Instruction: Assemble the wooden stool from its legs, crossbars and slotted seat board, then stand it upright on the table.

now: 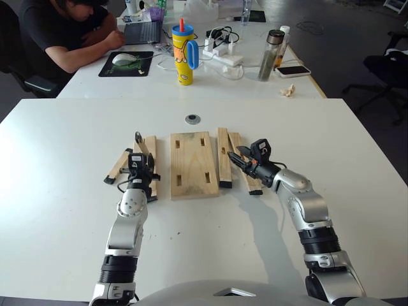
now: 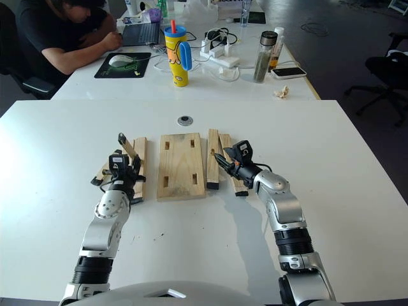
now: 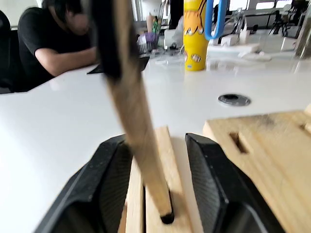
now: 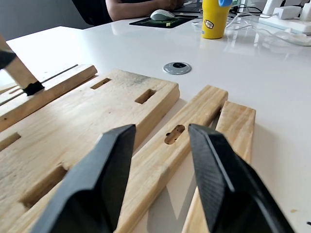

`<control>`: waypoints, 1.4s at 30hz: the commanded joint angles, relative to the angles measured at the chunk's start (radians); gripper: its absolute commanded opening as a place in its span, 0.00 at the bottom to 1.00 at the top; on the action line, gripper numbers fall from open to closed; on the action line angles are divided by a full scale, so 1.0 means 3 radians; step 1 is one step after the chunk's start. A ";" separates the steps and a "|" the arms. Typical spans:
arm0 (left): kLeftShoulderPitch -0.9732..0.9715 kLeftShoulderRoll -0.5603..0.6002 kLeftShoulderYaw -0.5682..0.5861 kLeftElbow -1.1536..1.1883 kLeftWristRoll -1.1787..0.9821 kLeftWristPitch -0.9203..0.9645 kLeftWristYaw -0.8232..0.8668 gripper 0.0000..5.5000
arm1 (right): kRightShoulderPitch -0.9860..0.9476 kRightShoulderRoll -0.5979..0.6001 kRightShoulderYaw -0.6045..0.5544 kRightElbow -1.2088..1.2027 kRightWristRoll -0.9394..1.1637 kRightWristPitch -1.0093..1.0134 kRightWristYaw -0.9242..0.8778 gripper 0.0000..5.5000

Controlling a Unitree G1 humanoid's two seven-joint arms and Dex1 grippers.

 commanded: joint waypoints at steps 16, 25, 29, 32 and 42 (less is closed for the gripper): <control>-0.1331 0.0193 0.0479 -0.0469 -0.0377 0.0869 -0.0270 0.23 | 0.0043 0.0100 0.0026 0.0004 -0.0031 -0.0056 -0.0070 0.36; -0.1711 0.0451 0.0493 -0.0416 -0.0285 0.0675 -0.0370 0.00 | 0.0021 0.0120 0.0035 0.0025 -0.0037 -0.0085 -0.0086 0.36; -0.1984 0.0469 0.0496 -0.0303 -0.0331 0.0656 -0.0406 0.00 | 0.0046 0.0148 0.0049 0.0020 -0.0042 -0.0105 -0.0119 0.36; -0.1980 0.0463 0.0481 -0.0239 -0.0313 0.0563 -0.0411 0.00 | 0.0046 0.0163 0.0058 0.0028 -0.0049 -0.0120 -0.0123 0.36; -0.0690 0.0224 0.0349 0.0822 -0.0267 0.0743 -0.0375 0.00 | -0.0005 0.0185 0.0098 0.0040 -0.0067 -0.0122 -0.0088 0.36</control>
